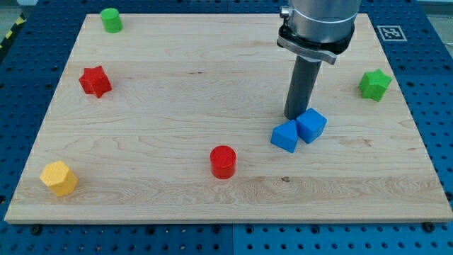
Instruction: Push the blue cube towards the bottom right corner
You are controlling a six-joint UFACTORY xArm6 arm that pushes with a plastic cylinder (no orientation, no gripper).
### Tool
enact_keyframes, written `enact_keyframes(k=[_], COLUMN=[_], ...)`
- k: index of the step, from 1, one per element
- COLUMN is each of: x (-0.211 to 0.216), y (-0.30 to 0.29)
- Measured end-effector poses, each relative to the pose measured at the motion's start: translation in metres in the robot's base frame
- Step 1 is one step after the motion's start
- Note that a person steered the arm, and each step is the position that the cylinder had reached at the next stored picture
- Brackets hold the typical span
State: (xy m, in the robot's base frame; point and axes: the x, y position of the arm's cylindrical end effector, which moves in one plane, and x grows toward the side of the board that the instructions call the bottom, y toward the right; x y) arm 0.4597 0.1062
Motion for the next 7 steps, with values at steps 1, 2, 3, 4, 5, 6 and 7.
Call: enact_keyframes(k=[1,2,3,4,5,6,7], x=[0.007,0.023,0.042,0.058,0.075,0.089,0.104], y=[0.000,0.004,0.014,0.029,0.043,0.059,0.080])
